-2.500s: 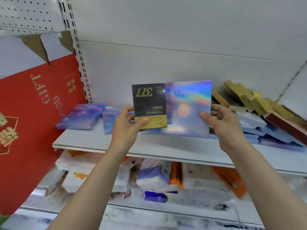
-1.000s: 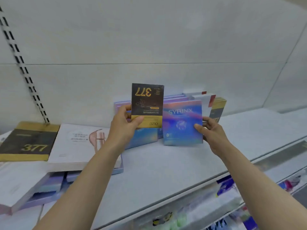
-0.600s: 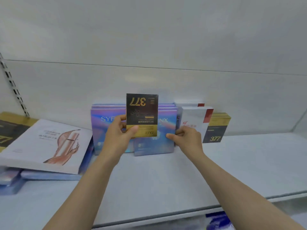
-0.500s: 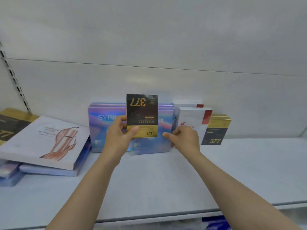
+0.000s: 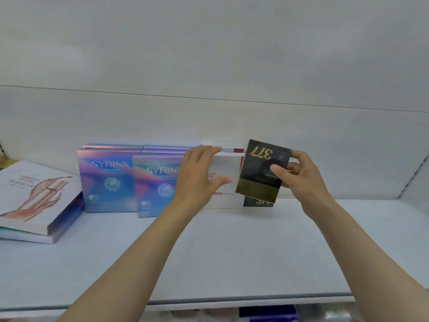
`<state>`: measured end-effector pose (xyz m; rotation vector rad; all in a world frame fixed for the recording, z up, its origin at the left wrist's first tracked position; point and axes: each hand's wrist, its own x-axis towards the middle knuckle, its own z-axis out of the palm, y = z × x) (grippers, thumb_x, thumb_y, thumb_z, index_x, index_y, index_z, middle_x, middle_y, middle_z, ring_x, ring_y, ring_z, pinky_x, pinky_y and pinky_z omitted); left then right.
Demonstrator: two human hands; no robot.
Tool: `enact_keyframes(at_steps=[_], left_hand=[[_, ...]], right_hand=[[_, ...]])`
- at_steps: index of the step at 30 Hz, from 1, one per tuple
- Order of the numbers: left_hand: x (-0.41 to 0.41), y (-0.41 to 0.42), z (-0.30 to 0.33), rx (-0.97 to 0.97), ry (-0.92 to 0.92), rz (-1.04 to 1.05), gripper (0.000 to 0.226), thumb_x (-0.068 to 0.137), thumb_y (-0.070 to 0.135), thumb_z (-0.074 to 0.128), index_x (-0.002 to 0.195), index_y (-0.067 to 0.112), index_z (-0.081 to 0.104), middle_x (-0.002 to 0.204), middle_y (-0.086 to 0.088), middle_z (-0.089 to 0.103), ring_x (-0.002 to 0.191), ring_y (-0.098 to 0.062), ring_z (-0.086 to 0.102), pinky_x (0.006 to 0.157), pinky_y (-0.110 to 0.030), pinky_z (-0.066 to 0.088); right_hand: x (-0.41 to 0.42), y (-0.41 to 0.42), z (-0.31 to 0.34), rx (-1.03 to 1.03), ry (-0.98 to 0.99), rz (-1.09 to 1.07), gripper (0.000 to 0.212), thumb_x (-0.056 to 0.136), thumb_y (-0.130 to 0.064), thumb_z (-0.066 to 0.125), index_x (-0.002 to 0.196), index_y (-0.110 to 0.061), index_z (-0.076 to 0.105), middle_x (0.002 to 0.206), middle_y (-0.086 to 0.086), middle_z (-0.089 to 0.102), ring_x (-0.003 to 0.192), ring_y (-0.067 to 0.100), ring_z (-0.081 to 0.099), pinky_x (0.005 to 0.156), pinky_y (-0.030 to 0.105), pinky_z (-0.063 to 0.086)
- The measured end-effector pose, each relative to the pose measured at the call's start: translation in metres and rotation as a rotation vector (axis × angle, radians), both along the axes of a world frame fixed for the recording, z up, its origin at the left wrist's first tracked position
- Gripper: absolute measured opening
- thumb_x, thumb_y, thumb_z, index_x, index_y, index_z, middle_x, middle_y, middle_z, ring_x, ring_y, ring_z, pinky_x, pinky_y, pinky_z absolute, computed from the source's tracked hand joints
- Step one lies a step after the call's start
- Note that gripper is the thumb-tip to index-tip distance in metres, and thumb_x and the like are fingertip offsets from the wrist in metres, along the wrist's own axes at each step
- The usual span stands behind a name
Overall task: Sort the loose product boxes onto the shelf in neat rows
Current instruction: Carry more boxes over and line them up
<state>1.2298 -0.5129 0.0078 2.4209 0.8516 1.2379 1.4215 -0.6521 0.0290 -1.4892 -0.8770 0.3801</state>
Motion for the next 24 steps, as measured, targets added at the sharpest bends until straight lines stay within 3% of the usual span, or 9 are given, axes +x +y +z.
enact_keyframes(at_steps=[3,7,11,17,24], left_hand=[[0.022,0.013,-0.004,0.159,0.209,0.090,0.075,0.078,0.054,0.070,0.142,0.028,0.041,0.149,0.003,0.039,0.142,-0.019,0.024,0.118,-0.038,0.016],[0.031,0.027,-0.006,0.220,0.245,0.188,0.070,0.081,0.054,0.068,0.140,0.025,0.044,0.145,0.002,0.044,0.140,-0.020,0.030,0.120,-0.040,0.001],[0.033,0.032,-0.008,0.275,0.253,0.233,0.065,0.079,0.046,0.073,0.137,0.025,0.049,0.139,0.000,0.049,0.134,-0.021,0.038,0.120,-0.041,0.002],[0.024,0.042,-0.012,0.354,0.240,0.297,0.063,0.074,0.032,0.080,0.131,0.021,0.055,0.132,-0.002,0.057,0.126,-0.023,0.049,0.119,-0.044,0.013],[0.024,0.045,-0.014,0.351,0.257,0.306,0.067,0.075,0.033,0.080,0.134,0.018,0.052,0.137,-0.004,0.055,0.126,-0.025,0.050,0.116,-0.042,0.019]], right_hand=[[0.025,-0.007,-0.017,-0.059,0.032,-0.059,0.037,0.089,-0.018,0.072,0.119,-0.023,0.051,0.101,0.002,0.073,0.096,0.022,0.070,0.087,0.042,0.057],[0.043,-0.003,-0.039,-0.155,-0.012,-0.146,0.037,0.088,-0.022,0.073,0.118,-0.025,0.051,0.108,-0.002,0.067,0.093,0.014,0.066,0.086,0.042,0.057],[0.046,0.009,-0.054,-0.187,-0.091,-0.175,0.034,0.087,-0.024,0.074,0.114,-0.026,0.053,0.103,-0.005,0.064,0.091,0.011,0.064,0.074,0.029,0.054],[0.038,0.029,-0.066,-0.216,-0.145,-0.199,0.050,0.086,-0.031,0.074,0.128,-0.021,0.050,0.114,-0.006,0.061,0.104,0.013,0.058,0.088,0.033,0.051],[0.037,0.046,-0.077,-0.279,-0.255,-0.203,0.055,0.079,-0.035,0.081,0.124,-0.024,0.051,0.117,-0.006,0.058,0.105,0.014,0.056,0.082,0.028,0.048]])
